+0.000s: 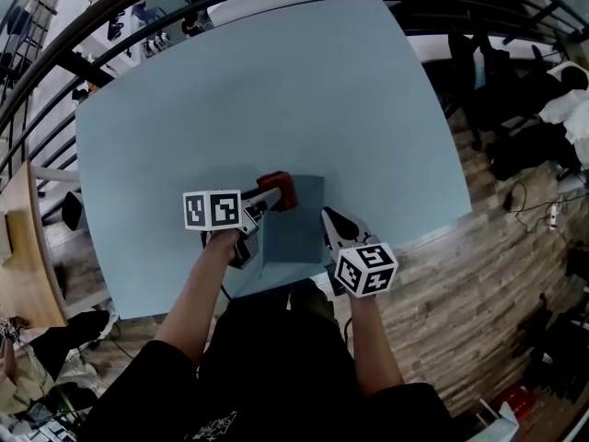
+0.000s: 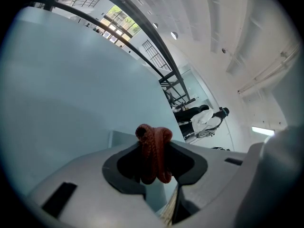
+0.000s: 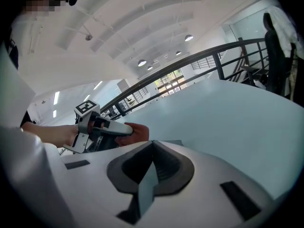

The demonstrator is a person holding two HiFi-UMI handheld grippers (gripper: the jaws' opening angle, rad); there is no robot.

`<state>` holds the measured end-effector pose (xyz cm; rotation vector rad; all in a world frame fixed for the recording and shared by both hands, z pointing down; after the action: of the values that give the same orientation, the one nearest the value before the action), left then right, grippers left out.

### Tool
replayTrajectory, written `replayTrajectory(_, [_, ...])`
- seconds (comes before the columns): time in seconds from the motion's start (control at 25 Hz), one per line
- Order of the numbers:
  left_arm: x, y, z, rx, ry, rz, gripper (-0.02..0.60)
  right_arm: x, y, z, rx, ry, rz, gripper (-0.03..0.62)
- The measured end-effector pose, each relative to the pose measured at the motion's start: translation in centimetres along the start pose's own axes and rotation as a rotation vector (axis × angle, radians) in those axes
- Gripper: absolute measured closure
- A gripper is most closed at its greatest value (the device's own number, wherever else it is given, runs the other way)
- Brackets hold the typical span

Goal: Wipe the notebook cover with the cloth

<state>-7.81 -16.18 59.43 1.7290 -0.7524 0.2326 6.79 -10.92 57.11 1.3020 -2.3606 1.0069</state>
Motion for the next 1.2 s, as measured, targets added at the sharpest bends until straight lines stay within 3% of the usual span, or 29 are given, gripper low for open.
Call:
replayTrajectory(0.84, [6.6, -1.7, -4.2, -0.003, 0.145, -0.082, 0.448, -2.5, -2.3, -2.5, 0.063, 0.004, -0.09, 0.591])
replayTrajectory(1.2, [8.5, -1.5, -5.1, -0.014, 0.181, -0.079, 0.448, -3.2, -3.7, -3.3, 0.098, 0.006, -0.115, 0.591])
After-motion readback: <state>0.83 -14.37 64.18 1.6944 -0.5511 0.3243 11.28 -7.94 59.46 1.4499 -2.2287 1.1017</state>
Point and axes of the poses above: the fingertips, and each gripper's own axes: x forward along the fingers, y to its left, z out of its top, the point moved 3 cm from there along -x, backward along the fingers, and after that the axes turned 1 degree about -z, right-handed, at the moved point
